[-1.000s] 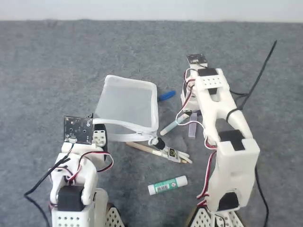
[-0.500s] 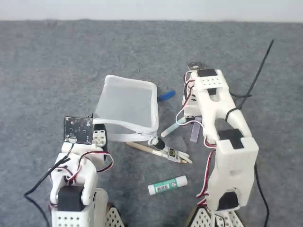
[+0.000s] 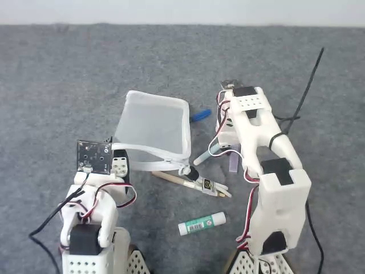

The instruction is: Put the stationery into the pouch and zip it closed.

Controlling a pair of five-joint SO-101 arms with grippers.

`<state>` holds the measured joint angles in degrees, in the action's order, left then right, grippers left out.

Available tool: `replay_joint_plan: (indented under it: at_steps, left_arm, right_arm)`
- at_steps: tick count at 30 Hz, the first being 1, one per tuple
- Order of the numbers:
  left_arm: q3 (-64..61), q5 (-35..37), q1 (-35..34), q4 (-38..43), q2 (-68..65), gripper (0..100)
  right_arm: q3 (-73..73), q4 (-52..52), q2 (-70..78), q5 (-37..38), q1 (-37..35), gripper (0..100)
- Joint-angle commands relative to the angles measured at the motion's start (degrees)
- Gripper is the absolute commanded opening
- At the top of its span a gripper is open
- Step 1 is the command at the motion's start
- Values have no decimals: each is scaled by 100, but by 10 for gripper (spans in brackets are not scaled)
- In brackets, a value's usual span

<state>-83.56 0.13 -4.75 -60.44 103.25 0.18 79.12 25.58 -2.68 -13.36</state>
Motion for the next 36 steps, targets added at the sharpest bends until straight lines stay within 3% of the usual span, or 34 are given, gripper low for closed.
replay_joint_plan:
  at_steps: [1, 11, 21, 30, 36]
  left_arm:
    - [295, 26, -35, 9, 123, 11]
    - [295, 26, -35, 9, 123, 11]
    - [295, 26, -35, 0, 123, 11]
    - [295, 26, -35, -9, 123, 11]
    - [295, 26, -35, -9, 123, 11]
  right_arm:
    - [-62, 31, -426, 158, -22, 4]
    - [510, -40, -1473, 422, -101, 7]
    - [2646, -1464, -3916, 413, -585, 7]
    - [3473, -1763, -5244, 545, -971, 7]
    - [3815, -1771, -6246, -26, -1156, 7]
